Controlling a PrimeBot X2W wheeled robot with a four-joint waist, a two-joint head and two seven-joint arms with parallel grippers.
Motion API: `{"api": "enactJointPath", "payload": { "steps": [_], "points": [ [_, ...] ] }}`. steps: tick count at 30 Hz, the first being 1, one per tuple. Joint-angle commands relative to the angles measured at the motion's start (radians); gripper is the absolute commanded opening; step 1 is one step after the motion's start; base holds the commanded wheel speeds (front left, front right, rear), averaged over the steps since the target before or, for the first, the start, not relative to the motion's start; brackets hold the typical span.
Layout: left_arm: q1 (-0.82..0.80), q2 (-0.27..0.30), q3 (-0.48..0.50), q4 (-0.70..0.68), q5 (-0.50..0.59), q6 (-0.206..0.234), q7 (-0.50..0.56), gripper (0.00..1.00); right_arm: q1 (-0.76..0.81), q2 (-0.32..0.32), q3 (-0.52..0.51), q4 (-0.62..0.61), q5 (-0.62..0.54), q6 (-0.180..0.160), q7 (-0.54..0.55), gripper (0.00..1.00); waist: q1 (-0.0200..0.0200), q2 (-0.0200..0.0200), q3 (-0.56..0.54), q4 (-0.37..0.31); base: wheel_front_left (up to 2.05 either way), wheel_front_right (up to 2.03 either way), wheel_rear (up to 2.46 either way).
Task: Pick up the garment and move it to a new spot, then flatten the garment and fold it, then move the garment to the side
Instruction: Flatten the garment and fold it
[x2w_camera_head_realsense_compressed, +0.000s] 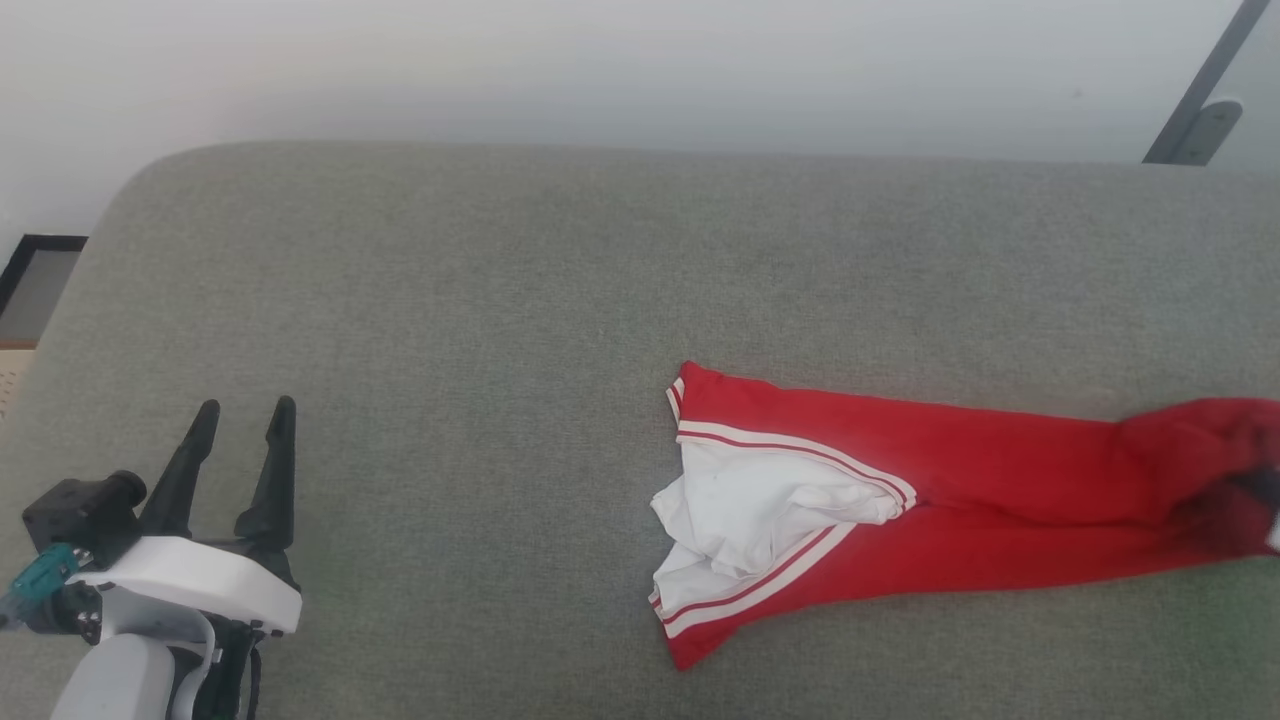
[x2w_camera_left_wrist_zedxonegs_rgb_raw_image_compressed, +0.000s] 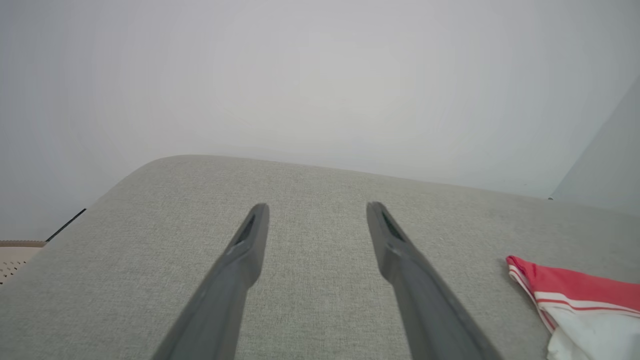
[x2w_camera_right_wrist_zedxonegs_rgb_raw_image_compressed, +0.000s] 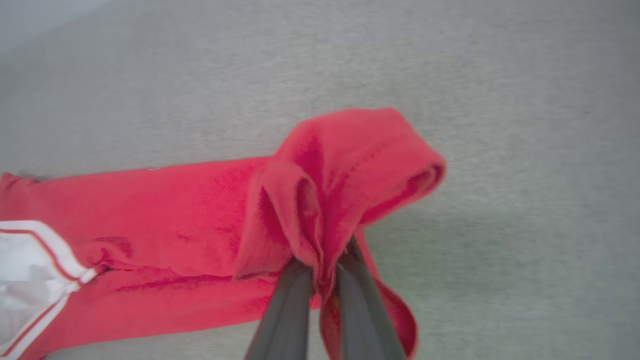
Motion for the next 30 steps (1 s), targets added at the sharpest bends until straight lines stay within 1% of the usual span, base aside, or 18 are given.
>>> {"api": "enactJointPath", "payload": {
  "steps": [1, 5, 8, 10, 13, 16, 17, 18, 24, 27, 30],
  "points": [
    [0.007, 0.005, -0.003, -0.003, -0.005, -0.003, -0.004, 1.00, 0.025, 0.023, 0.010, -0.053, 0.032, 0.000, 0.016, 0.00, 0.0000, 0.0000, -0.005, 0.003, 0.00, 0.00, 0.00],
    [0.010, 0.012, -0.017, 0.000, -0.014, -0.003, -0.004, 1.00, 0.073, 0.077, 0.028, -0.196, 0.077, 0.000, 0.048, 0.00, 0.0000, 0.0000, -0.014, 0.011, 0.00, 0.00, 0.00],
    [0.002, 0.015, -0.030, 0.005, -0.020, -0.003, -0.004, 1.00, 0.095, 0.123, 0.056, -0.276, 0.074, 0.000, 0.069, 0.00, 0.0000, 0.0000, -0.020, 0.021, 0.00, 0.00, 0.00],
    [-0.007, 0.015, -0.040, 0.007, -0.022, -0.003, -0.004, 1.00, 0.098, 0.158, 0.083, -0.316, 0.069, 0.000, 0.084, 0.00, 0.0000, 0.0000, -0.021, 0.031, 0.00, 0.00, 0.00],
    [-0.021, 0.015, -0.056, 0.011, -0.030, -0.003, -0.004, 1.00, 0.079, 0.208, 0.128, -0.340, 0.059, 0.000, 0.092, 0.00, 0.0000, 0.0000, -0.023, 0.046, 0.00, 0.00, 0.00],
    [-0.034, 0.016, -0.074, 0.018, -0.038, -0.003, -0.004, 1.00, 0.058, 0.258, 0.177, -0.332, 0.044, 0.000, 0.092, 0.00, 0.0000, 0.0000, -0.026, 0.065, 0.00, 0.00, 0.00],
    [-0.034, 0.016, -0.074, 0.018, -0.038, -0.003, -0.004, 1.00, 0.058, 0.258, 0.177, -0.332, 0.044, 0.000, 0.092, 0.00, 0.0000, 0.0000, -0.026, 0.065, 0.00, 0.00, 0.00],
    [-0.039, 0.014, -0.081, 0.020, -0.040, -0.003, -0.004, 1.00, 0.051, 0.273, 0.196, -0.327, 0.042, 0.000, 0.089, 0.00, 0.0000, 0.0000, -0.027, 0.071, 0.00, 0.00, 0.00],
    [-0.063, 0.010, -0.119, 0.036, -0.046, -0.003, -0.004, 1.00, -0.001, 0.344, 0.289, -0.256, 0.002, 0.000, 0.050, 0.00, 0.0000, 0.0000, -0.031, 0.104, 0.00, 0.00, 0.00],
    [-0.077, 0.009, -0.137, 0.042, -0.051, -0.003, -0.004, 1.00, -0.026, 0.358, 0.326, -0.207, -0.013, 0.000, 0.026, 0.00, 0.0000, 0.0000, -0.033, 0.119, 0.00, 0.00, 0.00],
    [-0.088, 0.008, -0.148, 0.046, -0.057, -0.003, -0.004, 1.00, -0.048, 0.356, 0.369, -0.153, -0.038, 0.000, -0.003, 0.00, 0.0000, 0.0000, -0.034, 0.129, 0.00, 0.00, 0.00]
  ]
}}
